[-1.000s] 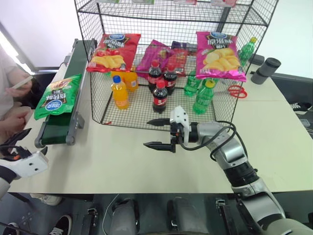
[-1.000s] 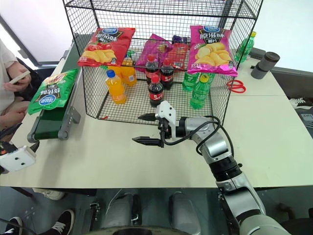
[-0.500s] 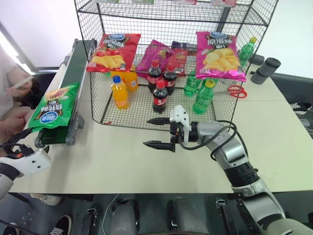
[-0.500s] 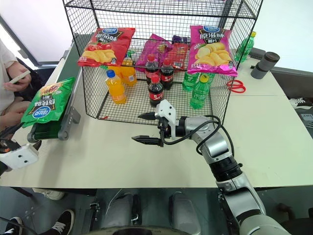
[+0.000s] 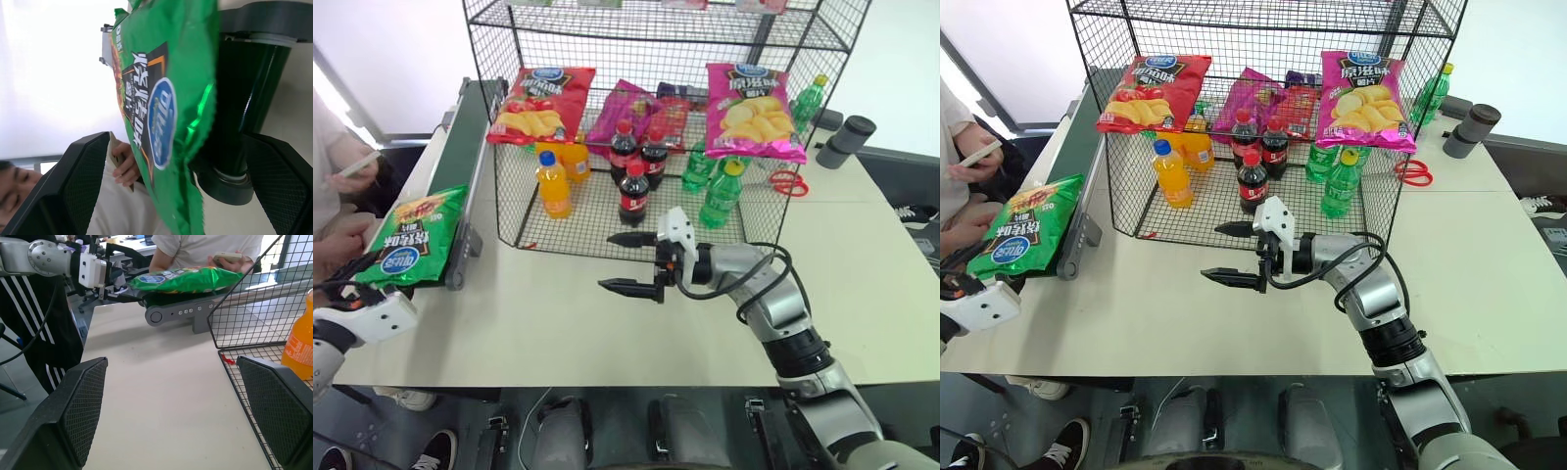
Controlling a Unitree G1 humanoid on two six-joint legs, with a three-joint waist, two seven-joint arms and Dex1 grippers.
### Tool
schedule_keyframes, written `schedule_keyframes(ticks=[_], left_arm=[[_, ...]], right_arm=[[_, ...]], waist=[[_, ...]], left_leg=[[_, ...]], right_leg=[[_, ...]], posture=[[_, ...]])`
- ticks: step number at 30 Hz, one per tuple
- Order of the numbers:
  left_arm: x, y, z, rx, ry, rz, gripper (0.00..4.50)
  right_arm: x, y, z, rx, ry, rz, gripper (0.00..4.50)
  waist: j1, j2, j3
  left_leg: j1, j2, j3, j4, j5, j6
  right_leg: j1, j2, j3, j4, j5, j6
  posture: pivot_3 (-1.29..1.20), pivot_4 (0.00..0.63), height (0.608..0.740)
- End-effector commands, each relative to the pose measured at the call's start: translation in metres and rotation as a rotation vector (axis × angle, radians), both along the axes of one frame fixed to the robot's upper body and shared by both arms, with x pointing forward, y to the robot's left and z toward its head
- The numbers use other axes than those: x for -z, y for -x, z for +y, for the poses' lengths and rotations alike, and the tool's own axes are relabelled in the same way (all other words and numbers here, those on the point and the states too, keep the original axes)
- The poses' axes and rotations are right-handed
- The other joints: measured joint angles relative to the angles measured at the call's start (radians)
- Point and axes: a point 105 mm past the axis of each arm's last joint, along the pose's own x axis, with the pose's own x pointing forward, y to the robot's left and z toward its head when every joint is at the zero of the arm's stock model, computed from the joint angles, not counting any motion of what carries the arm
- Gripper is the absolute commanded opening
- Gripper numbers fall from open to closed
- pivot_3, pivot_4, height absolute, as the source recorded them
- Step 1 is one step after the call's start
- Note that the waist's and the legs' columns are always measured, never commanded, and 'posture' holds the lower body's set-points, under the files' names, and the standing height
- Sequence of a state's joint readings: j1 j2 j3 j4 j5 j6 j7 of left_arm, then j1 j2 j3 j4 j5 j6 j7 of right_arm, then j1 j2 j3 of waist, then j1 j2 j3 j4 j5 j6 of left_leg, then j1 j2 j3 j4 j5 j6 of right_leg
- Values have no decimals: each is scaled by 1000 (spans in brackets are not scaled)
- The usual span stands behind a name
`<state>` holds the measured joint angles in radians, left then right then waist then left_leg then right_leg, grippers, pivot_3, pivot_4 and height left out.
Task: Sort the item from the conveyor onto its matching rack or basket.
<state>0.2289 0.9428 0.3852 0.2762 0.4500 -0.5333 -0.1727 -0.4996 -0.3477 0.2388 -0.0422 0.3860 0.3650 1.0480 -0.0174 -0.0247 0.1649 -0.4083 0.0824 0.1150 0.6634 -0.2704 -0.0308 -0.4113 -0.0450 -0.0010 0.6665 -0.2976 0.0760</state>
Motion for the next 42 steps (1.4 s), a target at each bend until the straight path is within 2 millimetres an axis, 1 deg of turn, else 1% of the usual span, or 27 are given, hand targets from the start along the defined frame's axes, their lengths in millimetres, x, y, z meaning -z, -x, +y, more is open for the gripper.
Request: schedule_keyframes(ticks=[1,6,7,8,10,11,12,13,14,15,18,20,21,23,24,27,28,31,32,33,35,36,38,40,42], left_arm=[[-9,-5,-1,18,-20,-27,4500],[-9,-9,-4,31,2,-18,4500],[-9,-8,-4,35,14,-13,3922],[-9,-8,-4,36,19,-11,3586],[-10,-6,-4,38,18,-10,2549],[-10,-6,-5,43,17,-12,1954],[-11,-5,-6,51,15,-17,1574],[-12,-5,-8,57,12,-20,1023],[-14,-5,-8,59,12,-23,597],[-16,-4,-9,62,20,-28,29],[-22,-4,-10,71,16,-43,29],[-31,-4,-15,99,19,-66,29],[-38,-4,-17,107,49,-85,29],[-54,-3,-25,152,162,-117,29],[-62,-1,-29,192,177,-125,29],[-95,6,-47,327,482,-127,29],[-103,12,-59,410,588,-82,29],[-116,31,-90,586,928,91,29],[-113,39,-99,627,1057,181,29],[-112,45,-106,653,1138,246,29],[-99,62,-126,701,1285,468,29],[-96,67,-132,717,1330,533,29],[-97,75,-145,778,1444,634,29],[-101,78,-154,856,1615,724,29],[-96,77,-159,904,1717,800,29]], right_arm=[[-11,5,-1,-6,-20,-50,4402],[-9,5,-2,3,-14,-51,4402],[-10,4,-3,9,-15,-53,4500],[-10,4,-4,15,-17,-53,4500],[-10,3,-6,23,-16,-58,4500],[-10,2,-6,25,-14,-61,4500],[-9,2,-6,27,-13,-62,4500],[-8,1,-6,27,-7,-65,4500],[-8,1,-6,27,-3,-70,4500],[-8,1,-6,28,-7,-68,4500],[-10,0,-5,30,-16,-73,4500],[-10,-2,-5,37,-20,-73,4500],[-9,-2,-6,36,-12,-76,4500],[-6,-3,-8,40,1,-84,4500],[-6,-4,-9,43,2,-87,4500],[-9,-7,-13,54,-4,-87,4500],[-9,-8,-15,59,-2,-91,4500],[-10,-12,-23,72,6,-94,4500],[-10,-13,-27,72,8,-91,4500],[-10,-13,-29,72,9,-88,4500],[-11,-14,-37,75,13,-75,4500],[-12,-13,-40,72,13,-66,4500],[-12,-11,-46,64,13,-41,4500],[-16,-5,-59,44,-33,84,4500],[-24,4,-75,15,-107,264,4500]], waist=[[0,0,0],[0,0,0],[0,0,0],[-1,0,0],[-1,0,0],[-1,0,0],[0,0,0],[0,0,0],[0,0,0],[0,0,0],[0,0,0],[0,0,0],[0,0,0],[0,0,0],[1,0,0],[0,0,0],[0,0,0],[-4,0,0],[-4,1,0],[-6,0,0],[-7,1,1],[-7,1,1],[-4,1,1],[4,1,1],[9,2,1]], left_leg=[[0,0,0,0,0,0],[0,0,0,0,0,0],[0,0,0,0,0,0],[0,0,0,0,0,0],[0,0,0,0,0,0],[0,0,0,0,0,0],[0,0,0,0,0,0],[0,0,0,0,0,0],[0,0,0,0,0,0],[0,0,0,0,0,0],[0,0,0,0,0,0],[0,0,0,0,0,0],[0,0,0,0,0,0],[0,0,0,0,0,0],[0,0,0,0,0,0],[0,0,0,0,0,0],[0,0,0,0,0,0],[0,0,-1,0,0,0],[0,0,-2,0,0,0],[0,0,-2,0,0,0],[1,0,-3,0,0,0],[1,0,-3,0,0,0],[1,-1,-3,0,0,0],[1,-2,-4,1,1,-1],[2,-2,-5,1,1,-1]], right_leg=[[0,0,0,0,0,0],[0,0,0,0,0,0],[0,0,0,0,0,0],[0,0,0,0,0,0],[0,0,0,0,0,0],[0,0,0,0,0,0],[0,0,0,0,0,0],[0,0,0,0,0,0],[0,0,0,0,0,0],[0,0,0,0,0,0],[0,0,0,0,0,0],[0,0,0,0,0,0],[0,0,0,0,0,0],[0,0,0,0,0,0],[0,0,0,0,0,0],[0,-1,0,0,0,0],[0,-1,0,0,0,0],[1,-1,0,0,0,0],[1,-1,1,0,0,0],[1,0,1,0,0,0],[1,1,1,0,0,0],[1,1,1,0,0,0],[1,2,1,0,0,0],[2,3,0,0,0,0],[4,2,0,0,0,0]], posture=[[0,150,740],[0,150,740],[0,150,740],[0,150,740],[0,150,740],[0,150,740],[0,150,740],[0,150,740],[0,150,740],[0,150,740],[0,150,740],[0,150,740],[0,150,740],[0,150,740],[0,150,740],[0,150,740],[0,150,740],[0,150,740],[0,150,740],[0,150,740],[0,150,740],[0,150,740],[0,150,740],[0,150,740],[0,150,740]])
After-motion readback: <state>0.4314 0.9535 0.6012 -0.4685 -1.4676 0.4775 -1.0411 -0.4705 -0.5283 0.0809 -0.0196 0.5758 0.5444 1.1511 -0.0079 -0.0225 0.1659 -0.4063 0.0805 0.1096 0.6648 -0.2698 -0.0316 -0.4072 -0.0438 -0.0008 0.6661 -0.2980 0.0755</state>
